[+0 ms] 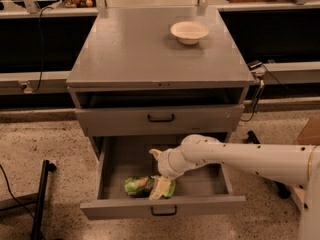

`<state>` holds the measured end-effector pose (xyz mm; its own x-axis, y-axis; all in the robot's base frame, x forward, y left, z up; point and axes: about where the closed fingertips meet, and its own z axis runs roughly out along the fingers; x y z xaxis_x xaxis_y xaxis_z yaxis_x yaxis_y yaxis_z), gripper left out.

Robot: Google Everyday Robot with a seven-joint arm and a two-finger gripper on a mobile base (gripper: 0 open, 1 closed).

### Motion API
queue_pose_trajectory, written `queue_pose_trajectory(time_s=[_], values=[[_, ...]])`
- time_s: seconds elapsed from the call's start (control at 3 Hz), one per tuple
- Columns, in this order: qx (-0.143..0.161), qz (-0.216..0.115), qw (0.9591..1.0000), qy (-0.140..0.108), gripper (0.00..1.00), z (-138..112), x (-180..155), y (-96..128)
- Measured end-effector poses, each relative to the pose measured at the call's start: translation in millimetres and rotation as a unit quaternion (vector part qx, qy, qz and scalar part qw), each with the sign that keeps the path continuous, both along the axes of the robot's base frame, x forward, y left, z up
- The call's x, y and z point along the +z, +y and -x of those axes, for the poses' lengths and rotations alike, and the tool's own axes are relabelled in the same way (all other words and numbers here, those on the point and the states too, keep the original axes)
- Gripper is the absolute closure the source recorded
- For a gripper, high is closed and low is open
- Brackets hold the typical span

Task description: Place green rice chip bag into middle drawer

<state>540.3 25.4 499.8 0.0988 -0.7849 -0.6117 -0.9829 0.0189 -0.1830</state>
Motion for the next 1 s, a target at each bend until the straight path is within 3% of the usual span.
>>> queue_pose_trajectory(time_s=[0.33,0.67,1.0], values=[[0.004,-0.001,1.0000,-0.002,0.00,32.2,22.7,-10.6],[-0.004,-0.011,0.9998,-0.018,0.00,64.9,46.9,-36.3],[-0.014,0.001,0.9995,-0.029,0.00,79.5,87.6,-71.0]])
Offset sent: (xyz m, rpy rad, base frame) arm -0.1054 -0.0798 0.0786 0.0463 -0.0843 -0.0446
